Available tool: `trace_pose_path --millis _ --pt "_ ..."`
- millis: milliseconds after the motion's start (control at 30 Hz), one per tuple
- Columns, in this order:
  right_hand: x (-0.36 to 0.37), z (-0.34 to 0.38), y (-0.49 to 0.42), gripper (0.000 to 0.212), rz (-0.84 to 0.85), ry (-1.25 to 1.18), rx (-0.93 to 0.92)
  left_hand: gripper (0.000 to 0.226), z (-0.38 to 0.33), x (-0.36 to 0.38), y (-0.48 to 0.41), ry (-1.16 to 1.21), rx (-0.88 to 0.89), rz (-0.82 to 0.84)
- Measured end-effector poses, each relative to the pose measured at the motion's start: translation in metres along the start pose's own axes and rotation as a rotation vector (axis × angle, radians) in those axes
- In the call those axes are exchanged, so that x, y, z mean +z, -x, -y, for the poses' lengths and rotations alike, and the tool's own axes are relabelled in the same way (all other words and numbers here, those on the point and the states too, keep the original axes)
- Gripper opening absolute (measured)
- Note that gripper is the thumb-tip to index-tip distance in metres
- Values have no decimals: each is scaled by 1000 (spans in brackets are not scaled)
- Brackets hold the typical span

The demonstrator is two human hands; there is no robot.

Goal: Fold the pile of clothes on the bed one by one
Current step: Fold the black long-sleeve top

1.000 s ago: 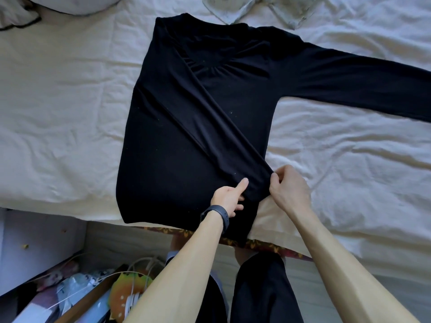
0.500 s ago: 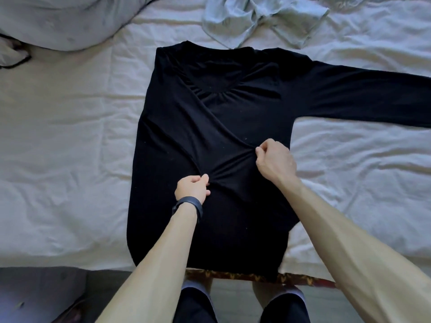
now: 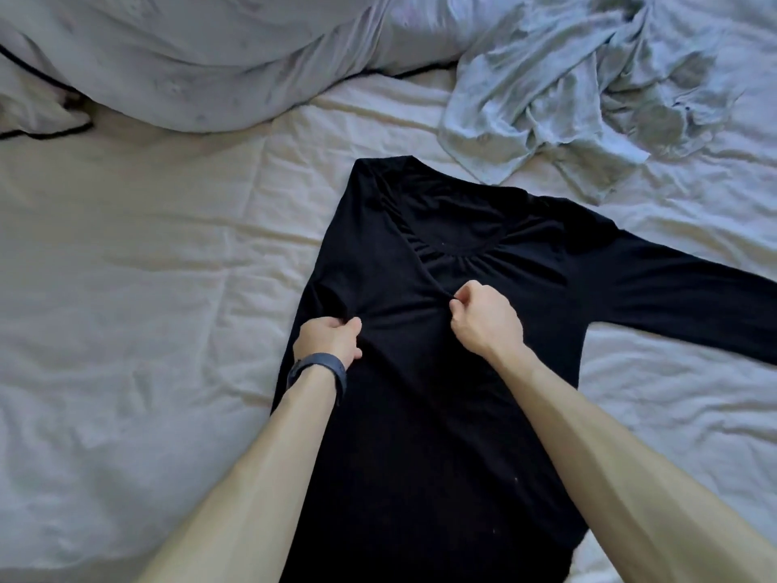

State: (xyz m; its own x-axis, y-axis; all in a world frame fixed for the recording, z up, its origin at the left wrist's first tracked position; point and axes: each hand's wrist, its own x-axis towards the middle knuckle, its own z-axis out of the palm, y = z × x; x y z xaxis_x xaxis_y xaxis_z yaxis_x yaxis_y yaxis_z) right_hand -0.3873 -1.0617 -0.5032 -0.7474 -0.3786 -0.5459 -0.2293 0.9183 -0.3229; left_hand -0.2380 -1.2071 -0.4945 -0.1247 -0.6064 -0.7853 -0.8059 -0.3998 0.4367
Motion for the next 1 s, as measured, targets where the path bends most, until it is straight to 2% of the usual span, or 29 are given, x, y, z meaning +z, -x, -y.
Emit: trace_pose_path --millis 67,133,233,267,333,433,567,667,733,867,933,1000 --pt "-1 10 -2 28 -22 44 27 11 -2 -9 -7 93 -82 85" --pt "-2 29 -9 37 -1 -16 -7 5 -10 -15 -13 304 -146 150" --pt "-8 71 -31 40 7 -221 -51 20 -22 -19 -23 601 -188 120" --pt "-10 86 -39 44 5 -266 -62 27 -25 -19 -26 661 -206 105" --pt "-13 116 -58 53 13 -330 -69 27 -26 -17 -34 718 -230 56" --pt "-15 152 -90 58 -4 -377 -73 22 -23 -17 -40 725 -186 -3" --pt "-11 182 -125 33 -22 -329 -108 16 -20 -24 -41 757 -167 16" --pt "-5 191 -140 22 -27 -435 -121 12 -19 -29 -42 790 -151 -1" --pt "-2 191 -144 22 -32 -452 -141 12 -18 -31 -41 767 -132 -11" --pt "-10 179 -131 37 -26 -493 -205 17 -19 -32 -40 700 -121 -45" --pt "-16 159 -107 35 -79 -507 -212 29 -20 -30 -38 588 -90 -84" --pt "-12 122 -71 28 -215 -484 -203 35 -18 -25 -30 374 27 -244"
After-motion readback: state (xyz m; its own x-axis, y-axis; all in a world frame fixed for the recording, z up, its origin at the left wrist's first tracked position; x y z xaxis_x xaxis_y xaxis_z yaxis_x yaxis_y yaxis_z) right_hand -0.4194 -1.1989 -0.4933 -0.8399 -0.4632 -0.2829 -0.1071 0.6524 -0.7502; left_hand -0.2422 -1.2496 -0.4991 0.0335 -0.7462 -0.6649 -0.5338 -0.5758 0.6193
